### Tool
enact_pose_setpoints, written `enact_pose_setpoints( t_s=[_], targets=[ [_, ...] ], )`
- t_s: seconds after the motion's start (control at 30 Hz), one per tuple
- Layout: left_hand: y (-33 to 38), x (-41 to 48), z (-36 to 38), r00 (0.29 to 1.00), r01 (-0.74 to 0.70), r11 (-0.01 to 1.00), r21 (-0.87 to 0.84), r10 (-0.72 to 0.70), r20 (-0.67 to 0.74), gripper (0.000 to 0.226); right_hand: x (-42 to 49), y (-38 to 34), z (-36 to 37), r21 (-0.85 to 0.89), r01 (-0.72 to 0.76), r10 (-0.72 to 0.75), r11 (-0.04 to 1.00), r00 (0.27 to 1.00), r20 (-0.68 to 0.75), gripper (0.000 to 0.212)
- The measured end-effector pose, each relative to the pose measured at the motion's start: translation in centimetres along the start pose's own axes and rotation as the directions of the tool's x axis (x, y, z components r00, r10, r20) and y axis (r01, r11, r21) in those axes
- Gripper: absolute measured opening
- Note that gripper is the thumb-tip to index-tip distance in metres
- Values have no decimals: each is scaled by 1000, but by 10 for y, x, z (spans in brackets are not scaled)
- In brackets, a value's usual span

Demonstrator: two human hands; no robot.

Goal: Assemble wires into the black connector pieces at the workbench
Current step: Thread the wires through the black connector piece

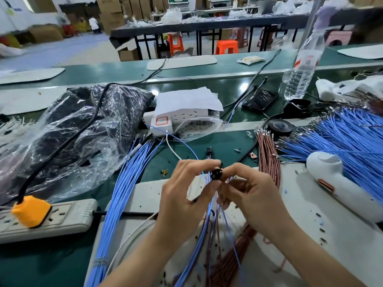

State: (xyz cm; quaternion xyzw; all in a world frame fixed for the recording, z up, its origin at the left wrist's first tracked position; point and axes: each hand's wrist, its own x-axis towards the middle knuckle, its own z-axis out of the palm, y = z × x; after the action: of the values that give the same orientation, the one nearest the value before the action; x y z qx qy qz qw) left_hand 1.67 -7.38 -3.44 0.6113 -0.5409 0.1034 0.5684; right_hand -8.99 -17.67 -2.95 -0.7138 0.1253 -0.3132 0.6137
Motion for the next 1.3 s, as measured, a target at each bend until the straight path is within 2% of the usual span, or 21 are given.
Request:
enact_pose_setpoints(
  t_s=[0.07,0.23,0.47,0.67,0.83,1.17,1.3],
  targets=[
    [0,1,1,1000,22,1000,-20,-22,5,27,0,2,0,-39,23,-23,999,1000,-13,27],
    [-1,-1,1,998,68,990,-120,-68,0,23,1,6,0,-59,48,-50,997,998,-36,28],
    [1,-1,1,999,50,996,-78,-50,8,18,0,9,0,-167,127,-134,978,991,-29,12],
    [2,-2,3,997,75,996,-54,-74,13,16,-1,9,1,-227,167,-174,959,985,-11,11],
    [2,-2,2,997,75,995,-58,-74,14,15,-2,7,2,-310,231,-232,922,972,33,0],
    [1,-1,3,997,63,996,-63,-61,39,16,0,9,1,-404,268,-260,875,963,75,31],
    [0,-2,3,998,55,996,-64,-52,43,16,1,10,0,-443,275,-261,853,961,93,29]
  ],
)
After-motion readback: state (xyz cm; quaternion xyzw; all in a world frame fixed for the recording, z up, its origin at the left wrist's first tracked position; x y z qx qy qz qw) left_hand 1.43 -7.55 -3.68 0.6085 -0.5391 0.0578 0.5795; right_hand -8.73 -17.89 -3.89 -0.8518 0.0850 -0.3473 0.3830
